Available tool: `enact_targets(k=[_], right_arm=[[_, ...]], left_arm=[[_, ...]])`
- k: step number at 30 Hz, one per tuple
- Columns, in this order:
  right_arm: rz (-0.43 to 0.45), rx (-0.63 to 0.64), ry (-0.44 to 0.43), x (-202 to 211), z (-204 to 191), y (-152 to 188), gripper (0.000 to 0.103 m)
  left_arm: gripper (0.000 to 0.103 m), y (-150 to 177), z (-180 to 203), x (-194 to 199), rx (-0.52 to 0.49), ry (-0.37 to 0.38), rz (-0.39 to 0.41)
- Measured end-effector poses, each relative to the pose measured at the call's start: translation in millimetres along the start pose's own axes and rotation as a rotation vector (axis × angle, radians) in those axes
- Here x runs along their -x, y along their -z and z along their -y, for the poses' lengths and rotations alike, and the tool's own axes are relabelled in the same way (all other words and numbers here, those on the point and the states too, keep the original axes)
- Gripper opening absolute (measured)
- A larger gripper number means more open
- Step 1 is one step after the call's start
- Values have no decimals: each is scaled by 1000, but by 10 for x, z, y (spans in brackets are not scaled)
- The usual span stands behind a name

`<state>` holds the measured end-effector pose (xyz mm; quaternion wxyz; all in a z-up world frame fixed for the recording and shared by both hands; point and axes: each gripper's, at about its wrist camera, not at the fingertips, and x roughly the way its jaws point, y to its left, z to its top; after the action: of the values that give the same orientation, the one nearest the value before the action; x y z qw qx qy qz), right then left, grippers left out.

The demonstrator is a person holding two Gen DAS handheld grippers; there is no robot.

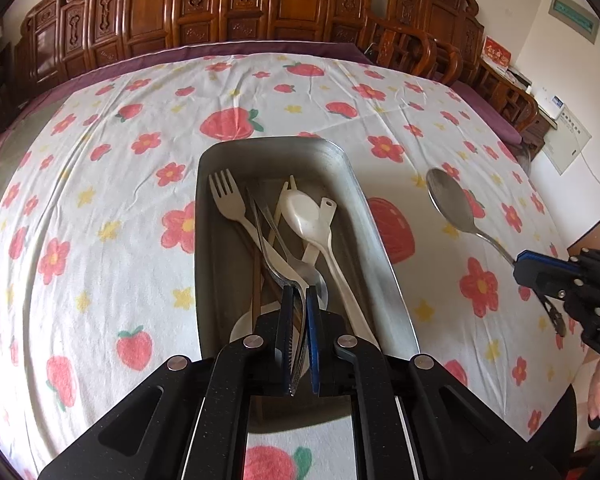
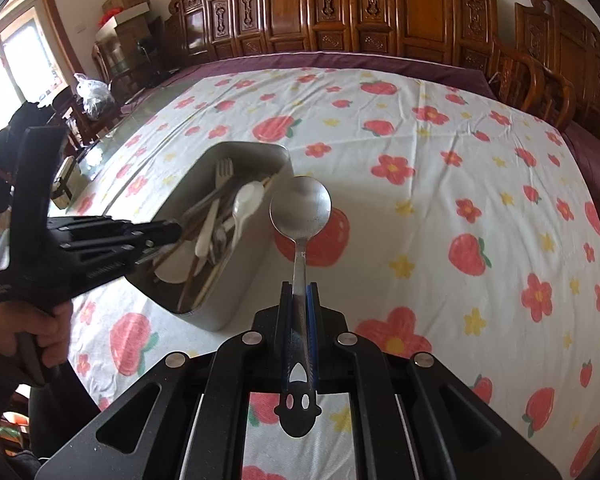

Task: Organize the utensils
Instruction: 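Carry the metal fork over the tray and open the left tool, then lower the metal spoon into the tray and open the right tool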

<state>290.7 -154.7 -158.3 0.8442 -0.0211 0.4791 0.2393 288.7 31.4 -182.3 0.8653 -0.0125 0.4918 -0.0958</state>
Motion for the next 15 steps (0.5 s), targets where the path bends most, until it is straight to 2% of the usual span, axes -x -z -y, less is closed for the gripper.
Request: enact_targets(k=[3,7,15], right_arm=[[6,11,-10,8,-80,-78,8],[12,30,-30,-25,-221,-176,8],[-1,66,-66,-249,-566,-342,8]], left_arm=[[6,-25,5,27,-7,-2,12],[17,-45,-20,189,-20,-15,56],[19,5,-284,510,-2,-58,109]])
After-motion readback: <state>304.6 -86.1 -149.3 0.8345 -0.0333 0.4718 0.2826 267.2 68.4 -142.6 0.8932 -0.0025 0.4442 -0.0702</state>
